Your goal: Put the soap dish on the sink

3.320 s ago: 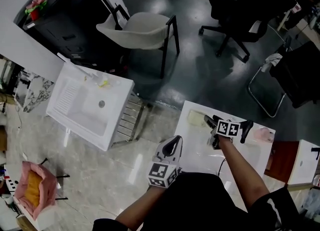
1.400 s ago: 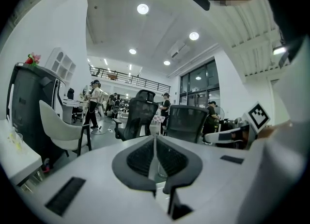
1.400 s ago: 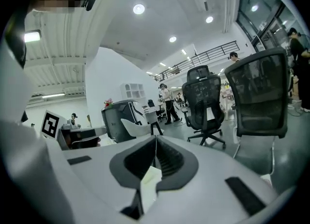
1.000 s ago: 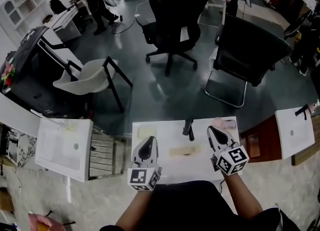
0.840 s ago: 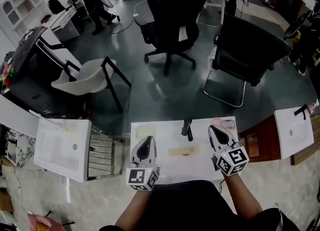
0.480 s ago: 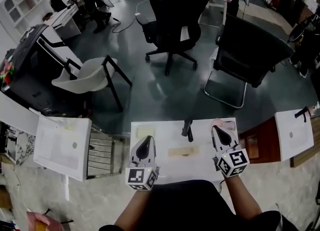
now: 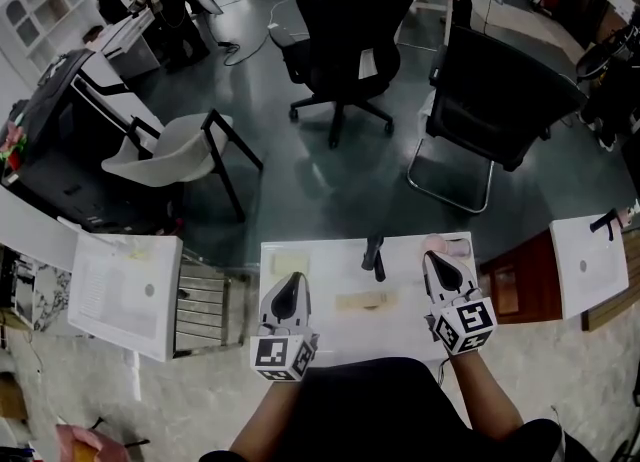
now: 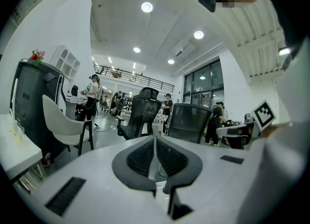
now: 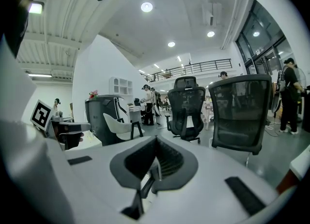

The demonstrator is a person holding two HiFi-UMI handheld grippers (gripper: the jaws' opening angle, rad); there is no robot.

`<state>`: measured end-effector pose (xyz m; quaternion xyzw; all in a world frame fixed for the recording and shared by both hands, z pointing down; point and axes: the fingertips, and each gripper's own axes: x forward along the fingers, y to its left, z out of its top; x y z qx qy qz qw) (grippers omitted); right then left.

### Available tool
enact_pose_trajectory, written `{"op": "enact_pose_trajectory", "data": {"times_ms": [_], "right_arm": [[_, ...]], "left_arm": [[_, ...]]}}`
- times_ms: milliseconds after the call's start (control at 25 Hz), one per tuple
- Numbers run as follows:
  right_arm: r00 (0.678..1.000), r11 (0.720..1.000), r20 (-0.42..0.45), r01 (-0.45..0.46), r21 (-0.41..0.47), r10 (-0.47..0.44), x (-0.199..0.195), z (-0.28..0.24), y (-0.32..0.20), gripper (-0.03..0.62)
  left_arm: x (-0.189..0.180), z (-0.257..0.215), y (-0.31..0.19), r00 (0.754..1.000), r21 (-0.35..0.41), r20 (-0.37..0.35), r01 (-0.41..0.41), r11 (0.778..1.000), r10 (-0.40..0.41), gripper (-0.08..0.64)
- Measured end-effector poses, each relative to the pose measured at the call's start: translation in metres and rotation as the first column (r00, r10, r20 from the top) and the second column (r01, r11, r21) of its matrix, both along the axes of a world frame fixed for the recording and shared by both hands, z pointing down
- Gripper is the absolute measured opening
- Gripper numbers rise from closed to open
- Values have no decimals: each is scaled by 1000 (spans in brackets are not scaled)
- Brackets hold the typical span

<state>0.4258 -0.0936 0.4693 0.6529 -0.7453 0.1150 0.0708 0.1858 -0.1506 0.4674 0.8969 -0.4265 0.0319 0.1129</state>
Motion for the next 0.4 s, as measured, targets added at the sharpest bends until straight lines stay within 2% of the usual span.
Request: {"op": "enact_pose_trajectory", "data": {"times_ms": [400], "right_arm": [[1000,1000,1,-11,-7,11,4,3,5,-2]], "left_arm": [[4,2,3,1000,-11,5,-13,1000,13,20]]}}
